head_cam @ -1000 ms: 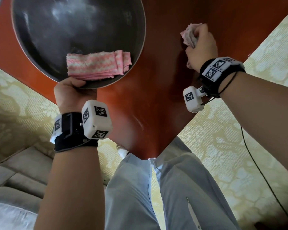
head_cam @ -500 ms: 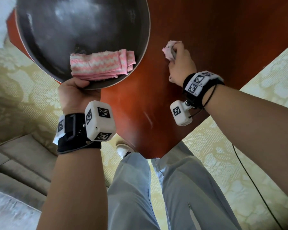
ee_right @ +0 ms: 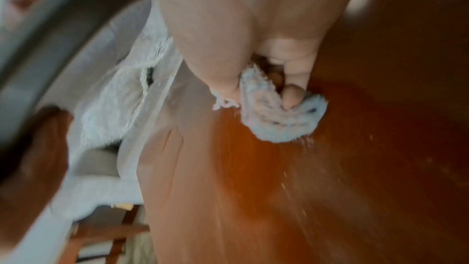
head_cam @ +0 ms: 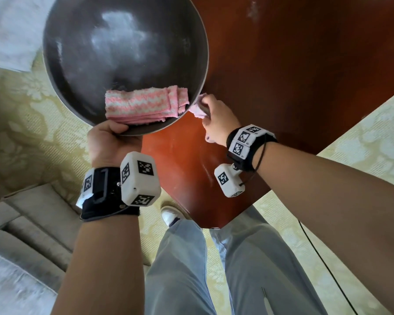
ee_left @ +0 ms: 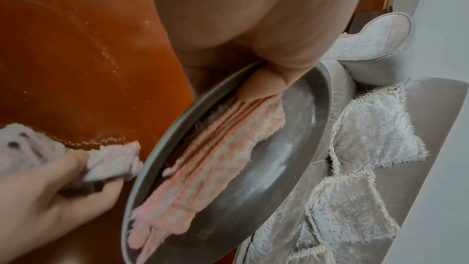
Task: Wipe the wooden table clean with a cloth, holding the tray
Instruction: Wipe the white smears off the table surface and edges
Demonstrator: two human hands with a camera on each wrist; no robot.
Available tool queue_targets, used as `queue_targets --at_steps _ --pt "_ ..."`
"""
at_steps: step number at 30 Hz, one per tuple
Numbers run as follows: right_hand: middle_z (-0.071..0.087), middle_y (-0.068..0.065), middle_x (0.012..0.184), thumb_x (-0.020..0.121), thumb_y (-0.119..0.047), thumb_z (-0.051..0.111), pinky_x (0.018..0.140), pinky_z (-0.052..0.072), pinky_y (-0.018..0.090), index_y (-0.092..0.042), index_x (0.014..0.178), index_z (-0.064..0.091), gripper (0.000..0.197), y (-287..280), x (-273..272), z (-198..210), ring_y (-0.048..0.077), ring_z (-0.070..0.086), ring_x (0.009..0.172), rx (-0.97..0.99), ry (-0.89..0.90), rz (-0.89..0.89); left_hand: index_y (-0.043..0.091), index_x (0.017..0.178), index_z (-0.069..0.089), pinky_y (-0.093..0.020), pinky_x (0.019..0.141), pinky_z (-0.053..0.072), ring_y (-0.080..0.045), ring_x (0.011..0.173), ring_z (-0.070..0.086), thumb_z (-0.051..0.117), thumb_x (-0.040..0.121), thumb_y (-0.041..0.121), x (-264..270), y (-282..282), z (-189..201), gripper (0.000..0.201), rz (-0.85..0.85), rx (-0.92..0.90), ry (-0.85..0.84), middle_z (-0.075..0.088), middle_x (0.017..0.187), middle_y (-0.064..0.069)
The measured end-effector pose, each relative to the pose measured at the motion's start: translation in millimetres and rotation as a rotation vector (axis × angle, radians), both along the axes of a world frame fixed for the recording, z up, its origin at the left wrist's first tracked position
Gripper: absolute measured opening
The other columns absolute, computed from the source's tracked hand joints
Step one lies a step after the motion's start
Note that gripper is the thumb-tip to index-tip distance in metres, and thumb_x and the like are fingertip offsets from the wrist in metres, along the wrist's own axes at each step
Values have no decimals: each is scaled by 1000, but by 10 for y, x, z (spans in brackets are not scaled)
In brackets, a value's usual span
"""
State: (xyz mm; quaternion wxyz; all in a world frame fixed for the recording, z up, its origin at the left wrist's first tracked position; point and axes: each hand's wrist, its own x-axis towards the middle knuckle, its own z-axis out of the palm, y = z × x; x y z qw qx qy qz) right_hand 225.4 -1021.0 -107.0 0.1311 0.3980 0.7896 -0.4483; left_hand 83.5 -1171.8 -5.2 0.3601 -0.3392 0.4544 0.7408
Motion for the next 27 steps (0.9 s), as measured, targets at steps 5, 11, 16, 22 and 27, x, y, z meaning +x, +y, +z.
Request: queue_targets --at_steps 5,11,16,22,27 --pt "63 -1 110 90 -11 58 83 54 33 -19 117 55 29 655 221 222 16 63 98 23 153 -336 0 102 63 -48 99 52 -39 99 70 40 46 -10 27 328 51 61 10 20 -3 70 103 -19" --pt "63 -3 113 86 -19 59 89 54 37 -24 115 56 30 1490 456 239 15 63 100 146 76 -572 3 112 62 -47 84 59 -37 103 69 35 54 -10 -10 758 117 65 62 106 -6 69 111 -18" --pt "57 1 120 88 -11 56 74 45 22 -24 119 52 34 1861 561 182 13 55 95 244 -22 -556 1 108 64 -47 95 54 -37 105 68 38 49 -12 -112 908 72 66 97 127 15 69 112 -17" --pt "52 9 120 88 -4 49 71 42 31 -22 125 47 41 1746 517 29 23 55 89 203 -103 -424 -1 109 63 -50 101 50 -39 104 69 33 55 -9 -143 960 16 63 111 96 19 69 112 -20" --pt "51 10 121 91 -12 50 69 41 32 -21 127 44 38 1656 351 -64 24 55 83 218 -134 -372 0 108 61 -50 99 51 -39 102 69 32 55 -8 -159 911 -33 61 99 53 2 69 109 -19"
